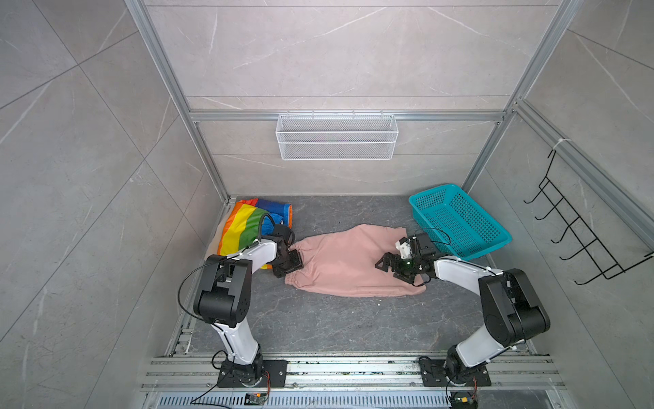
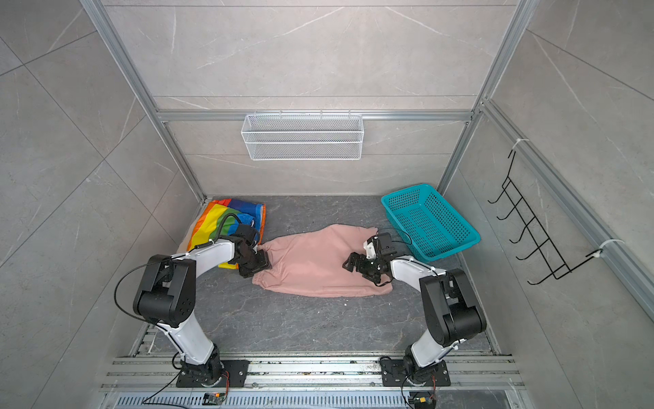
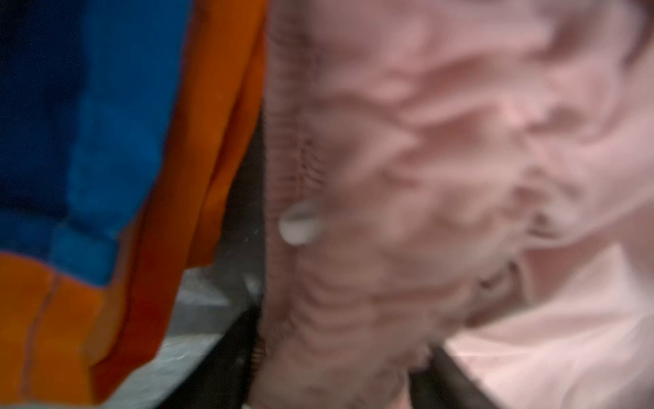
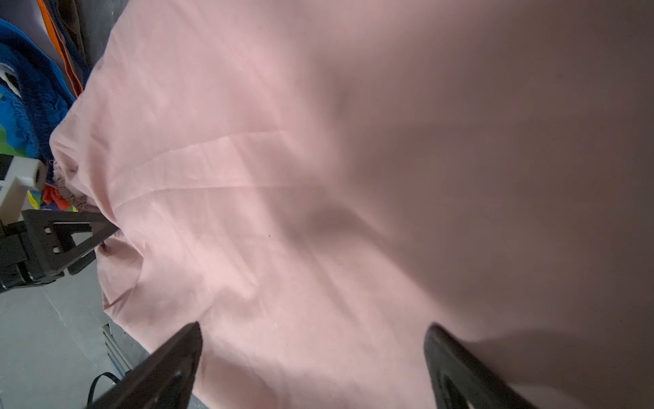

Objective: Fold and stack the shorts

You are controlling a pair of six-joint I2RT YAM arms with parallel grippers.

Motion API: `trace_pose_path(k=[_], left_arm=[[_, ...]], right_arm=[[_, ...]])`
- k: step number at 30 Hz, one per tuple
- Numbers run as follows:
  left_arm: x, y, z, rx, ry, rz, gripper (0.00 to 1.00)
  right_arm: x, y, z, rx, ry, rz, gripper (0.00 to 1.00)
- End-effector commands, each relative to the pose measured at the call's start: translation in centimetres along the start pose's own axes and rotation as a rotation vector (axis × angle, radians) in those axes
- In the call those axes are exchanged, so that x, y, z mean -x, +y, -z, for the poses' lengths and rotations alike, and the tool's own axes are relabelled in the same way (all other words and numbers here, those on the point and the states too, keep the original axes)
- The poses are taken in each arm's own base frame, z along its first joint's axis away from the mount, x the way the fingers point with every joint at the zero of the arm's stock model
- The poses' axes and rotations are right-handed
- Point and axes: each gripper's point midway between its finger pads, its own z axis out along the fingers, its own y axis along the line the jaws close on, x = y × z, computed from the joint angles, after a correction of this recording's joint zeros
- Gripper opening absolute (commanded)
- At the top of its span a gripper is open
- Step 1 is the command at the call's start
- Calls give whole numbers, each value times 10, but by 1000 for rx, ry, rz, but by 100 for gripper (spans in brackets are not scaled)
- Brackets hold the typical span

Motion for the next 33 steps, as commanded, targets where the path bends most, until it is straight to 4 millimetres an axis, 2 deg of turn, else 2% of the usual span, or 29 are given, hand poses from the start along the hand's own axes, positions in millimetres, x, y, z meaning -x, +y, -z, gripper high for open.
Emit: trace_pose_path(k=[1, 6, 7, 13, 22, 29, 33], left_arm=[[-19, 10, -19, 68, 82, -27, 35], [-13, 5, -9, 96, 74, -79, 3], [-11, 4, -4, 104, 70, -92, 0], [5, -8, 38, 144, 25, -176, 0], [22, -22, 103, 288, -19, -334, 0], [24, -40, 123, 404, -30, -431, 0], [24, -51, 128, 415, -32, -452, 0]], right_arm=[[5, 5, 7, 37, -25, -10, 99], [9, -2, 12, 27, -39, -26, 99], [9, -5, 13, 22, -42, -36, 99], [15, -13, 20, 19, -61, -73, 99], [17, -15, 19, 15, -65, -86, 99], [23, -12, 14, 9, -71, -127, 99], [31, 18, 15, 62, -107, -137, 99]])
